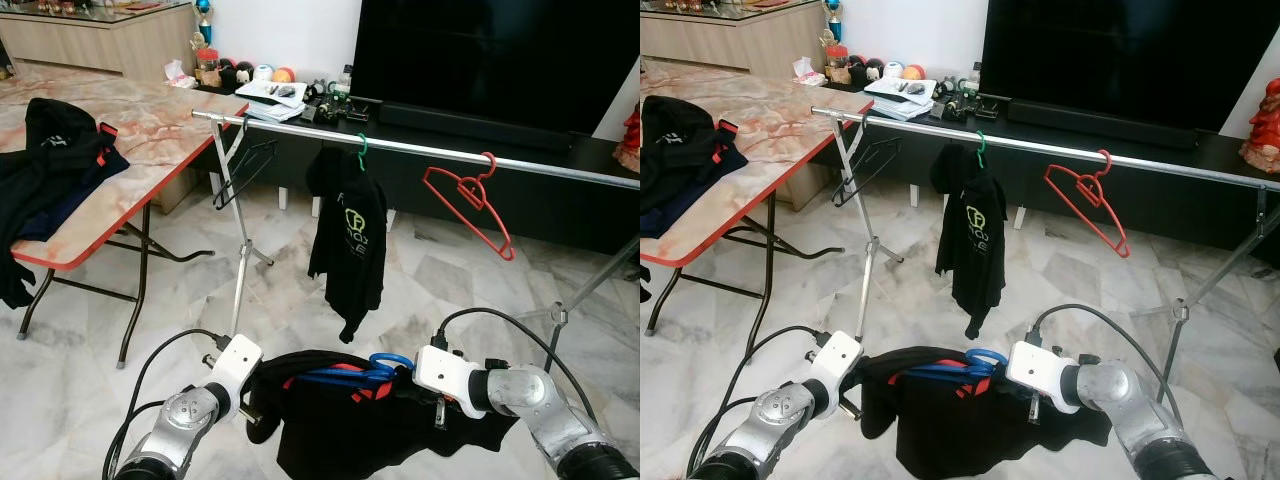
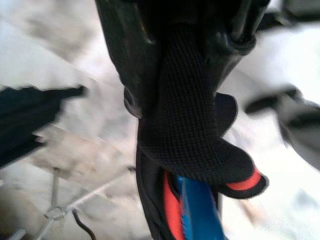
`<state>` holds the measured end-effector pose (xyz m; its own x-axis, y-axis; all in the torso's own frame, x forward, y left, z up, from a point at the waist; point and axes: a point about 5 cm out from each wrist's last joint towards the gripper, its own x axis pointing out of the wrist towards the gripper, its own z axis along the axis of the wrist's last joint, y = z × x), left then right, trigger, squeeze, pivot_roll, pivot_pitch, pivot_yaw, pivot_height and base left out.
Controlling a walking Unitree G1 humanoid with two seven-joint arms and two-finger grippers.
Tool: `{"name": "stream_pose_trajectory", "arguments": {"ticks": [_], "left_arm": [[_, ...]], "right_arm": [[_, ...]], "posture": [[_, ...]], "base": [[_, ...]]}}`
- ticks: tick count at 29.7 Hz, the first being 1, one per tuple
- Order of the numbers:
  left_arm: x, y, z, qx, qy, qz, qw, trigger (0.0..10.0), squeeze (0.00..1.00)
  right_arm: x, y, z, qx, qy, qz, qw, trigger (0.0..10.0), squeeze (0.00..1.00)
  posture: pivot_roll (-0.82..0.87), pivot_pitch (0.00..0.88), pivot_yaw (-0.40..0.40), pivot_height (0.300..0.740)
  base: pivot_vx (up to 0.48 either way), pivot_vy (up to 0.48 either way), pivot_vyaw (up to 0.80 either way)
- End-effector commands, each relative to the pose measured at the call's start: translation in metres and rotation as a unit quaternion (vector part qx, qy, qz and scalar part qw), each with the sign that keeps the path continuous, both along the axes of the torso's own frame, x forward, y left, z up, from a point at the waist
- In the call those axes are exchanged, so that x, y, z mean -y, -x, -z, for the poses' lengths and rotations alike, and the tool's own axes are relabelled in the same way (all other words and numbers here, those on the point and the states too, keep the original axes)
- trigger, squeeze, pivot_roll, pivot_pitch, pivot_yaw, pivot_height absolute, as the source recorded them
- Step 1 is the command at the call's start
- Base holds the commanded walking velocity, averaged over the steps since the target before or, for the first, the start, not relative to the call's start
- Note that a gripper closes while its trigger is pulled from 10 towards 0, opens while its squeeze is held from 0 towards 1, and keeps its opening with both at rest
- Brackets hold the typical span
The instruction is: Hang hanger
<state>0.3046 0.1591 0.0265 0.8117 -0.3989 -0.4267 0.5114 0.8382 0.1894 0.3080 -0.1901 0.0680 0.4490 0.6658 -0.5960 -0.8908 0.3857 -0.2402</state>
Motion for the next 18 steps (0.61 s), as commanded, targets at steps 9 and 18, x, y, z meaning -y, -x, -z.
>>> {"name": "stream_pose_trajectory", "arguments": {"ticks": [9,18], "left_arm": [[-0.001,0.003,0.003,-0.01,-0.014,0.013,1.0,0.0,0.0],[-0.001,0.003,0.003,-0.011,-0.015,0.016,1.0,0.0,0.0]], "right_arm": [[0.002,-0.005,-0.017,-0.006,-0.078,0.01,0.997,0.0,0.0],[0.003,0.022,-0.004,-0.078,-0.011,-0.109,0.991,0.0,0.0]], "posture": [[0.13,0.038,-0.044,0.74],[0.13,0.038,-0.044,0.74]], "base": [[0.0,0.0,0.0],[0.0,0.0,0.0]]}}
